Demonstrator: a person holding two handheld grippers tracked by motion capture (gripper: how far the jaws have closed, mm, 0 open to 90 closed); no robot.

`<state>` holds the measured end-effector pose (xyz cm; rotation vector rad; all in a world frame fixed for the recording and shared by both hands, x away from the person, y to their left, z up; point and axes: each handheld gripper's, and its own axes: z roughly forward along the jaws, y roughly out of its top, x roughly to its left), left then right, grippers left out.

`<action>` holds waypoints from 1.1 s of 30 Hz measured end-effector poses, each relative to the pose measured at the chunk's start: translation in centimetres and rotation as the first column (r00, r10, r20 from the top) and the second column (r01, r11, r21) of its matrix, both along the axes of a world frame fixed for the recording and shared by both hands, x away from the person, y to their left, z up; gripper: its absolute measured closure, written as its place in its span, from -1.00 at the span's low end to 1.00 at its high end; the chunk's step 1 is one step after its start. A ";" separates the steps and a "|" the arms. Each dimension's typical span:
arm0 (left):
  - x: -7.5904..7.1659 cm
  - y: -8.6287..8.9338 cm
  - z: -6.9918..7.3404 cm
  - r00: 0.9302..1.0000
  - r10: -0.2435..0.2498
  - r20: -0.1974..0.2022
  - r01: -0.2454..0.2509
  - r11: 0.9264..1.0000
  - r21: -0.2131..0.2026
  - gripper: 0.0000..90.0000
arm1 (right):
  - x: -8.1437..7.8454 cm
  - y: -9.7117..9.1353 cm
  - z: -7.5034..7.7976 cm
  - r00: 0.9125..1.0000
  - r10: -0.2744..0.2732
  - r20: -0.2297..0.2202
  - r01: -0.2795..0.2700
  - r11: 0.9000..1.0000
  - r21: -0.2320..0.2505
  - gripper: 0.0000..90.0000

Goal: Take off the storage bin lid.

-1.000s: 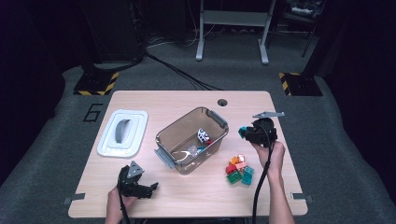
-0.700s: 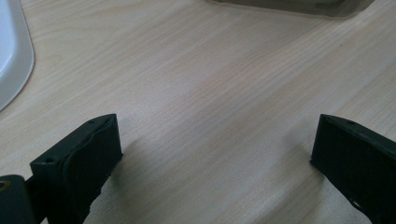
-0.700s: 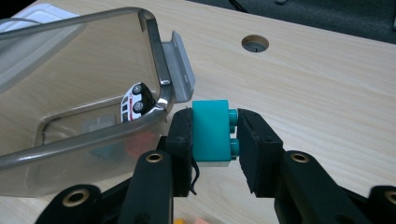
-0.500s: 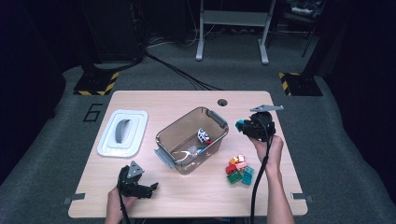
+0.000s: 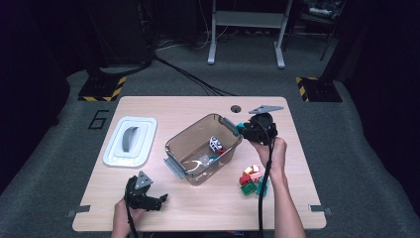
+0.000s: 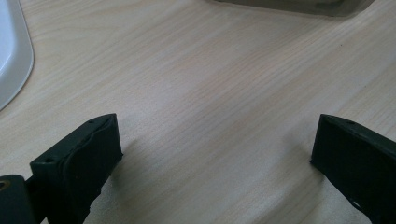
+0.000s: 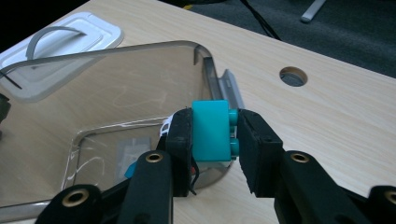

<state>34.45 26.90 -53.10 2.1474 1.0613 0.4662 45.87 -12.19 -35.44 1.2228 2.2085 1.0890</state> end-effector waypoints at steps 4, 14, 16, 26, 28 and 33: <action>0.0 0.0 0.0 1.000 0.001 -0.002 -0.001 1.000 -0.002 -0.97 | 0.3 1.2 -0.6 0.999 0.035 -0.015 -0.035 0.999 -0.025 0.49; 0.0 0.0 0.0 1.000 0.001 -0.002 -0.001 1.000 -0.004 -0.97 | 0.7 2.5 -2.2 0.997 0.051 -0.066 -0.056 0.996 -0.071 0.48; 0.0 0.0 0.0 1.000 0.000 0.000 0.000 1.000 0.000 -0.97 | 0.6 2.5 -2.3 0.996 0.045 -0.074 -0.050 0.996 -0.075 0.48; 0.0 0.0 0.0 1.000 0.001 -0.002 -0.001 1.000 -0.003 -0.97 | 0.4 1.9 -2.6 0.997 0.023 -0.078 -0.028 0.997 -0.074 0.31; 0.0 0.0 0.0 1.000 0.000 0.000 0.000 1.000 -0.001 -0.97 | 0.3 1.8 -2.6 0.997 0.017 -0.077 -0.022 0.997 -0.069 0.18; 0.0 0.0 0.0 1.000 0.000 0.001 0.000 1.000 0.000 -0.97 | -0.3 1.1 -2.3 0.998 0.002 -0.065 -0.005 0.999 -0.041 -0.17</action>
